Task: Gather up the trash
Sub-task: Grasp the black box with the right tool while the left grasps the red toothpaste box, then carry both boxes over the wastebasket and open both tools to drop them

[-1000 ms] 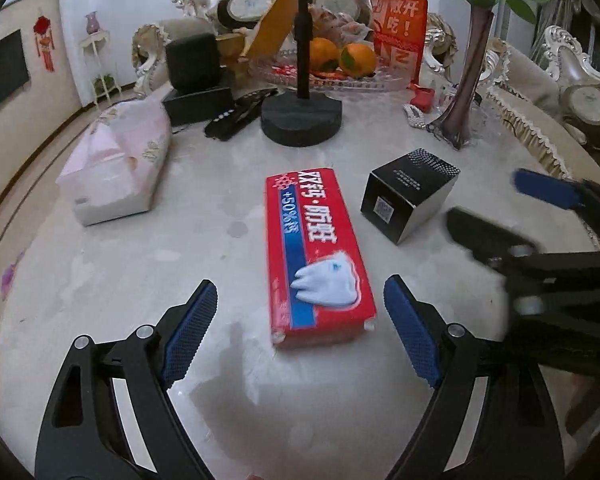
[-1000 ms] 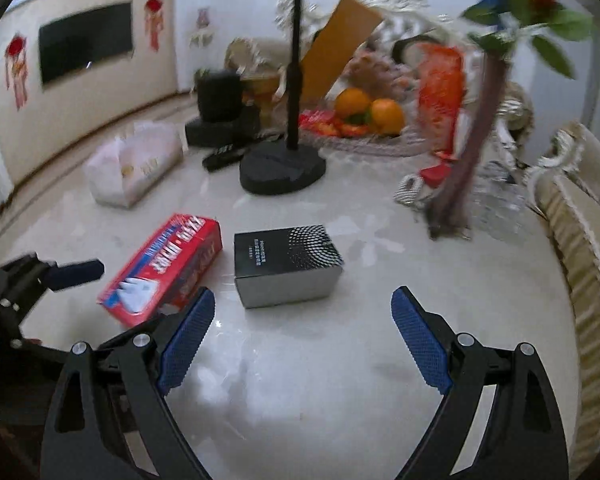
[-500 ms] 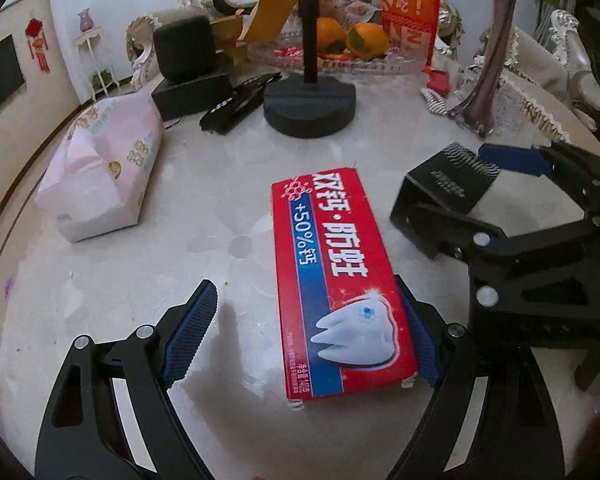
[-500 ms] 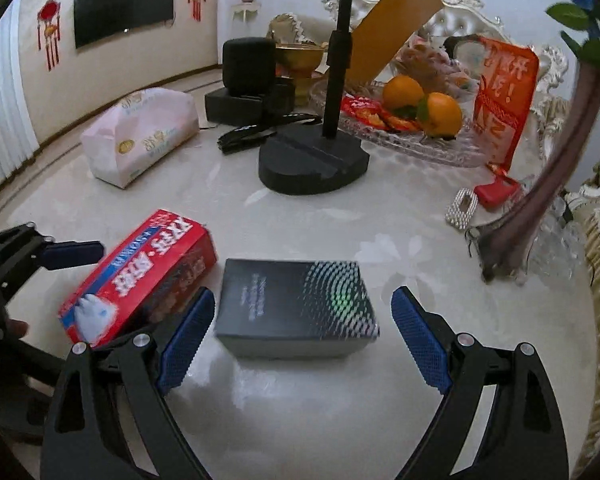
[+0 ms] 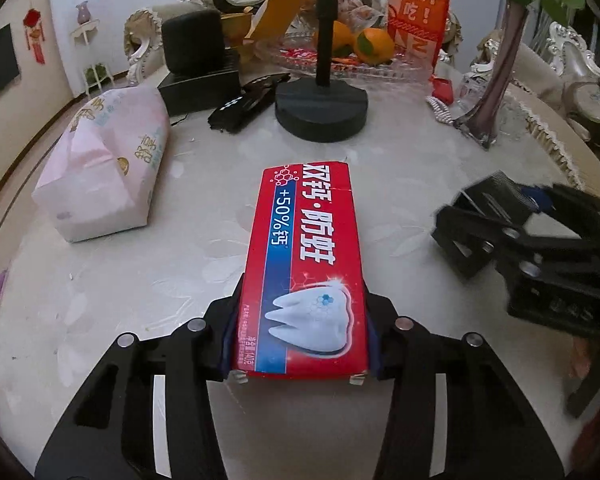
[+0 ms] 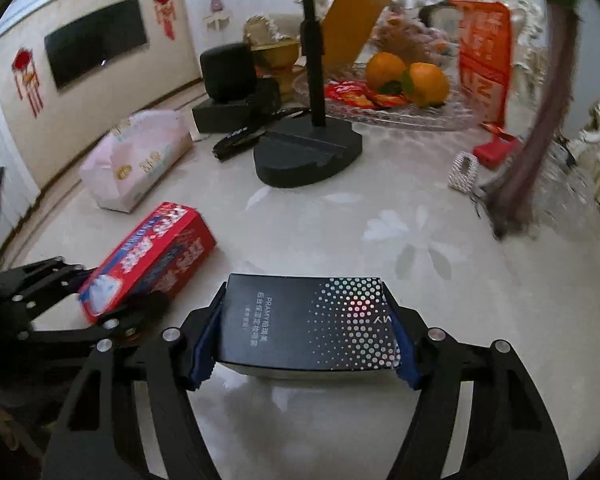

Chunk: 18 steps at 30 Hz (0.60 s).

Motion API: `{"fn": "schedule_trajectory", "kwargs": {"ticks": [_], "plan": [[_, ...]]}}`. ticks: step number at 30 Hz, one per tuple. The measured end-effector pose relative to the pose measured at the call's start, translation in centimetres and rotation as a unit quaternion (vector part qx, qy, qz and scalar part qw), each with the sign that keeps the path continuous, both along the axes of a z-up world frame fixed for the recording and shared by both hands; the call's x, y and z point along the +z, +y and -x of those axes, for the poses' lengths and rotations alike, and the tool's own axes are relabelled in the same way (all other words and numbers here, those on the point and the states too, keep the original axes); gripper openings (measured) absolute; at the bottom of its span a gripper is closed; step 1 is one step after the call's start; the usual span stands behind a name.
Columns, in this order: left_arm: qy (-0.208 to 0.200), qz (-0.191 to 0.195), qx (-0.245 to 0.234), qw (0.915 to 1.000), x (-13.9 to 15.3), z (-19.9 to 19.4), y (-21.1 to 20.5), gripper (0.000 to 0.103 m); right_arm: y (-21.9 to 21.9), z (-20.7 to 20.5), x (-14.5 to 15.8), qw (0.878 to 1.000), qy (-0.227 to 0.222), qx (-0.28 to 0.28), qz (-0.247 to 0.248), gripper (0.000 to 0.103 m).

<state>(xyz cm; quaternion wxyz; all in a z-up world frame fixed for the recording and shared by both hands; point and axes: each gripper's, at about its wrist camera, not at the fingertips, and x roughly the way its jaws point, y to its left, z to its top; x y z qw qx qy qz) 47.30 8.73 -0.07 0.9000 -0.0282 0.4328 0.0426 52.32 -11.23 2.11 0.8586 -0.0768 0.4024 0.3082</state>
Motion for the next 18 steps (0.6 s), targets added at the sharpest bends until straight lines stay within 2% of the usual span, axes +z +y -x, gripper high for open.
{"fn": "schedule_trajectory", "kwargs": {"ticks": [3,8,9,13,18], "plan": [[-0.010,-0.001,-0.007,0.9999,0.6,0.7,-0.2,0.047,-1.6,1.7,0.7,0.999,0.005,-0.031,-0.012,0.066],[-0.034,0.041,-0.020,0.9984,2.4,5.0,0.2,0.047,-5.7,7.4,2.2,0.997,0.009,-0.064,-0.042,0.066],[-0.043,0.048,-0.031,0.9974,2.9,6.9,0.1,0.047,-6.4,8.6,2.5,0.997,0.006,-0.065,-0.046,0.066],[-0.064,0.032,-0.069,0.9951,4.0,14.4,-0.8,0.047,-9.4,16.6,3.8,0.996,-0.010,-0.063,-0.069,0.066],[-0.083,0.018,-0.117,0.9895,5.5,26.2,-1.5,0.047,-11.8,26.8,4.9,0.993,-0.019,-0.065,-0.094,0.066]]}}
